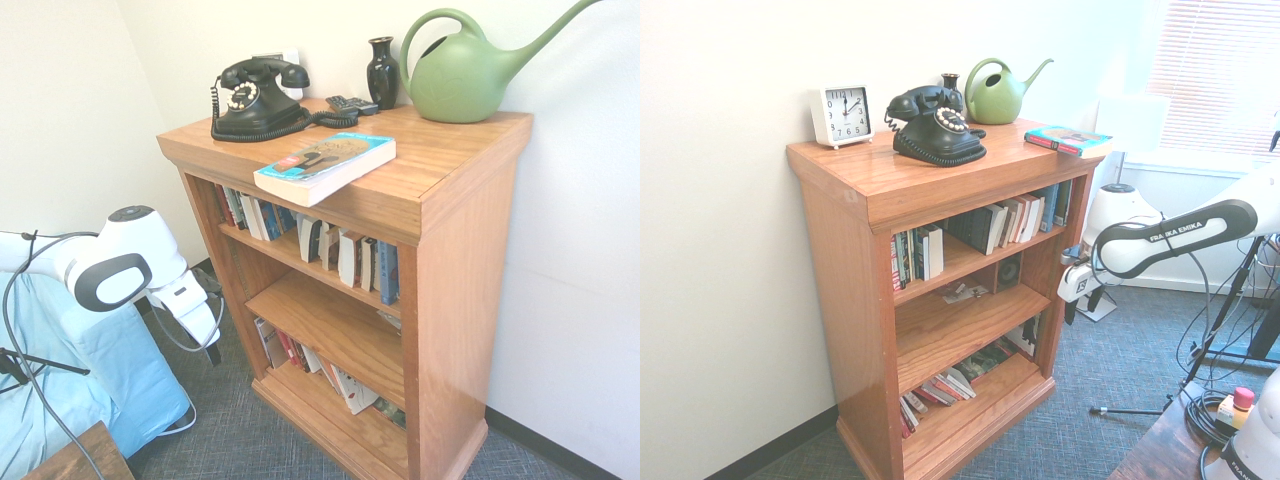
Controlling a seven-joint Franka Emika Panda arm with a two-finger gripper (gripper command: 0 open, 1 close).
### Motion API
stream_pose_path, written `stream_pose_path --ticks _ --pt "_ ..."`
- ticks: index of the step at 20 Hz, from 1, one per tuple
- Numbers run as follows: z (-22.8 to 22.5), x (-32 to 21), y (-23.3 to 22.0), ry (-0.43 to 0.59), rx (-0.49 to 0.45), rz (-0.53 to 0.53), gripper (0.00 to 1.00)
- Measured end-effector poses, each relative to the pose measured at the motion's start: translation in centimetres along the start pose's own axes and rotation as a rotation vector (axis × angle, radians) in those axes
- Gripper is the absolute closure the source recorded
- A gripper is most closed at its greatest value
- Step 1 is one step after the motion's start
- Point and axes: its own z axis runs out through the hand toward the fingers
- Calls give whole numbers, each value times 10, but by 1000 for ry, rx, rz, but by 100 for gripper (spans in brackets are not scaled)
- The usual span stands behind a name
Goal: Organize the shelf
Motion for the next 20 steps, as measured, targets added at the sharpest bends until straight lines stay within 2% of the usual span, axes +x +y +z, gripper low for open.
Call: stream_pose_path --ticks 5,9,14,20 --pt "-1 2 -1 14 2 -7 0" --pt "-12 13 3 70 -5 -22 0" --pt "-27 38 16 237 -61 -47 0" --pt "-84 60 22 535 -132 -125 0"
